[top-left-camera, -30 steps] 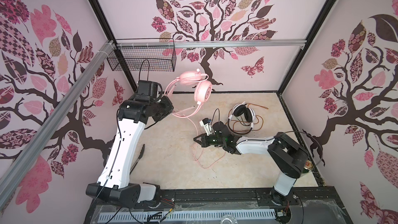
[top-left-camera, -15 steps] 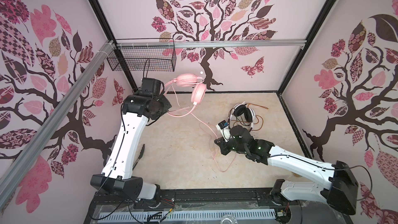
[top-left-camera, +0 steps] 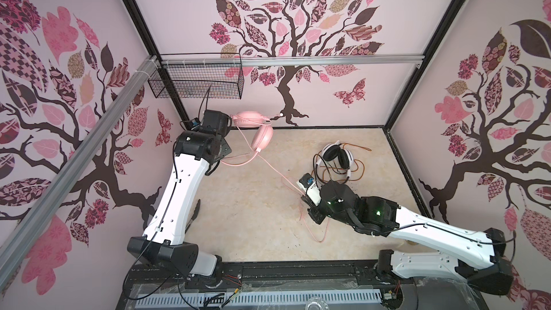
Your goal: Wrap the headphones
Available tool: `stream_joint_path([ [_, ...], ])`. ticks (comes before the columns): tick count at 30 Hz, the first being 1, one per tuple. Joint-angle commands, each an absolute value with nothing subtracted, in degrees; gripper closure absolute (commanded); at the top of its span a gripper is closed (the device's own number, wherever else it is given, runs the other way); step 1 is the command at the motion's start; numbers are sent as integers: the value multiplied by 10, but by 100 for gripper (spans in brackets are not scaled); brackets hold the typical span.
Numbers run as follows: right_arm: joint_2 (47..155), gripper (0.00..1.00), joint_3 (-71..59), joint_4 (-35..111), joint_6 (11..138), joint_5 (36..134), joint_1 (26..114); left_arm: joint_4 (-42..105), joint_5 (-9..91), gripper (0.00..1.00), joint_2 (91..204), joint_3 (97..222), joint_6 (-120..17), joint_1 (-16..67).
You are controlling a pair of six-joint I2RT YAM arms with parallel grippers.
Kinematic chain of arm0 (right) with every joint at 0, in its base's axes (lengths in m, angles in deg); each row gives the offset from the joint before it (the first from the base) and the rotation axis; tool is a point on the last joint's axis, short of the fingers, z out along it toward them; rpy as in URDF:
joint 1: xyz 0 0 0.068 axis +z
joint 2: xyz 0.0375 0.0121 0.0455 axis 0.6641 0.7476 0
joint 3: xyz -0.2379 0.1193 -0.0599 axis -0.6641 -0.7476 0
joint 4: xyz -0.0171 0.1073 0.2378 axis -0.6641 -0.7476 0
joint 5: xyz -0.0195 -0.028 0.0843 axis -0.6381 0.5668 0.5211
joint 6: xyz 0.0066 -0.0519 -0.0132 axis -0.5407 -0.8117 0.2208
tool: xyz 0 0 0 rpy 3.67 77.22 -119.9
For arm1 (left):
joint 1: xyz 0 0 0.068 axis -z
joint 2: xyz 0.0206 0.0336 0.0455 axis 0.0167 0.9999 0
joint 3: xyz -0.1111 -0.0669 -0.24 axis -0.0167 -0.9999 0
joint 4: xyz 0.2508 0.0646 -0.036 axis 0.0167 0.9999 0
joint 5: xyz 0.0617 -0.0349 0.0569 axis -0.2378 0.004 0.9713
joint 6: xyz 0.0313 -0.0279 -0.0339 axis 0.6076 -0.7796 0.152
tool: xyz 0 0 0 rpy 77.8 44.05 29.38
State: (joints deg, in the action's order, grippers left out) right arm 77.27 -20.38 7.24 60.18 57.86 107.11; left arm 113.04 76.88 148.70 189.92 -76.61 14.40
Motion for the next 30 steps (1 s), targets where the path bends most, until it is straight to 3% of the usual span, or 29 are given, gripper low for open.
stream_joint_path([
  [1,802,100,-155,3,567,510,1085,1134,881,100,1488,1888,-773,192],
  [7,824,100,-78,-45,522,418,1087,1182,979,100,1499,1856,-766,235],
  [17,824,100,-72,38,385,334,1088,1286,1130,100,1575,1856,-782,364],
  [25,801,100,-195,241,155,243,1084,1263,1125,100,1590,1837,-733,429],
  [30,791,100,-199,236,142,225,1081,1260,1158,100,1567,1813,-736,434],
])
